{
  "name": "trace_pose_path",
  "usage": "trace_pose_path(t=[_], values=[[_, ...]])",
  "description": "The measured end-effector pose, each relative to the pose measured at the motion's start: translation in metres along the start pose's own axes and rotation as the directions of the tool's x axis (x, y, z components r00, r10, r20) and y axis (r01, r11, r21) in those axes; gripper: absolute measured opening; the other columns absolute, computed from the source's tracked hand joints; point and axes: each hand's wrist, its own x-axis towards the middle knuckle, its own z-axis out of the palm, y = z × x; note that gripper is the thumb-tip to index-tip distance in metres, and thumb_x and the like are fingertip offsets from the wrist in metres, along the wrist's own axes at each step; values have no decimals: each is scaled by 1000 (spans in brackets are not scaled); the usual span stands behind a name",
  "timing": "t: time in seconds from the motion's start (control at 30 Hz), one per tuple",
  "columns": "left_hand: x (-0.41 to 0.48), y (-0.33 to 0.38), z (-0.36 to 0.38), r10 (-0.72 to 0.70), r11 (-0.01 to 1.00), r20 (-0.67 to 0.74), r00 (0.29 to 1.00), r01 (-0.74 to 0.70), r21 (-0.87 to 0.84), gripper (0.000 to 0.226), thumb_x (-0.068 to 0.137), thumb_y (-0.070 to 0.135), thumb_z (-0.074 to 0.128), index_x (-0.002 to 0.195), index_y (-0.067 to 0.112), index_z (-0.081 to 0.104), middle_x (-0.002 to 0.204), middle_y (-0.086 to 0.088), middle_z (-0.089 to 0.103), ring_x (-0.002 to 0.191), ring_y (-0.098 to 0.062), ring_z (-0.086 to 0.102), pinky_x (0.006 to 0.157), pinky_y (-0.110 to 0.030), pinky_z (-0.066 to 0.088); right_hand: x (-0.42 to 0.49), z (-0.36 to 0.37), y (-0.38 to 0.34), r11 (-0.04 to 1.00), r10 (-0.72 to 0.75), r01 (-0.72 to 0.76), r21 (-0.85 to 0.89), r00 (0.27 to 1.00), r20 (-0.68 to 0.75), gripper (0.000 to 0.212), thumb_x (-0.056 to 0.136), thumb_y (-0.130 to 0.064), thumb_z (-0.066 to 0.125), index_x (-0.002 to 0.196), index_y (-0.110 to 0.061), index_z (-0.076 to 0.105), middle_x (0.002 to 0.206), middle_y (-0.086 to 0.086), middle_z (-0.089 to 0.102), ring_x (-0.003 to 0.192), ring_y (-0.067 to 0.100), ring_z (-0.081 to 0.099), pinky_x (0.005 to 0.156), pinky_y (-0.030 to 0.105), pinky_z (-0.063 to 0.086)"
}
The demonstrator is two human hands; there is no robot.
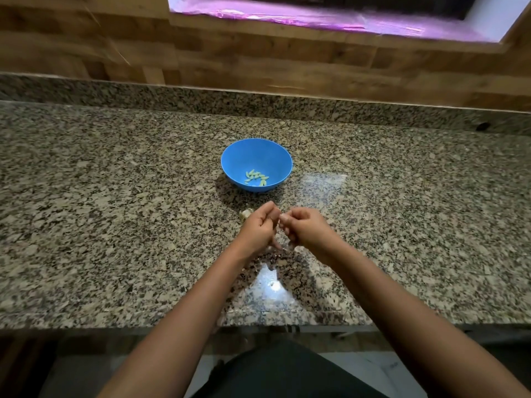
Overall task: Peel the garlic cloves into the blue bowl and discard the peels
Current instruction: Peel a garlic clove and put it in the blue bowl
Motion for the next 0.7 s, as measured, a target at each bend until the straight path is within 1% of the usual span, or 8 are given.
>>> trace_pose_path(t=[0.03,0.1,0.37,0.47,0.53,0.57,0.63,0.7], values=[[0,1,-1,14,1000,7,1000,-14,12,23,101,17,37,79,14,43,61,-4,39,39,-10,46,39,-24,42,-2,-2,-4,975,75,-92,201,993,91,25,98,-9,45,74,-4,52,62,5,44,50,12,42,43,19,43],[1,3,-4,24,999,33,999,-25,34,24,101,20,37,79,14,43,60,-3,40,40,-12,46,39,-25,43,-1,-5,-6,966,86,-117,230,986,140,26,97,-10,45,72,-6,51,61,4,43,49,11,39,42,19,41],[-5,10,-7,-34,998,87,996,38,-50,26,101,27,36,83,13,48,54,3,32,39,-3,33,36,-22,36,-5,2,-4,967,-101,99,-233,995,6,20,96,-12,49,78,-6,55,67,2,49,58,11,45,55,31,47],[-3,13,-3,-149,972,65,987,159,-173,27,101,28,36,81,14,49,53,4,30,37,-4,28,33,-19,29,-8,6,2,722,-398,283,-632,916,-44,15,93,-5,48,82,-1,57,74,5,52,66,14,47,64,34,43],[-3,15,-1,-164,965,59,985,173,-196,27,101,28,36,82,15,50,53,3,30,37,-5,28,32,-19,29,-8,8,4,660,-453,320,-680,891,-20,14,92,-4,47,82,-2,57,76,6,54,69,18,49,64,34,44],[-3,15,0,-132,975,43,990,138,-177,26,101,27,36,83,16,50,53,3,31,37,-4,29,33,-19,32,-7,8,2,767,-379,280,-578,924,-55,16,93,-6,48,82,-2,58,74,7,55,66,18,50,62,34,46],[-3,15,-1,-44,989,21,999,47,-143,26,101,25,37,82,15,50,55,2,37,38,-3,34,34,-19,38,-4,6,-7,994,-84,80,-81,995,-48,23,96,-12,47,76,-5,56,66,4,50,55,13,46,50,26,43],[-1,16,-3,20,994,23,1000,-18,-112,27,101,24,37,80,13,50,59,0,42,41,-3,38,36,-19,42,-3,4,-15,932,101,-125,339,991,87,29,98,-12,44,70,-7,51,59,2,43,47,9,38,41,19,37]])
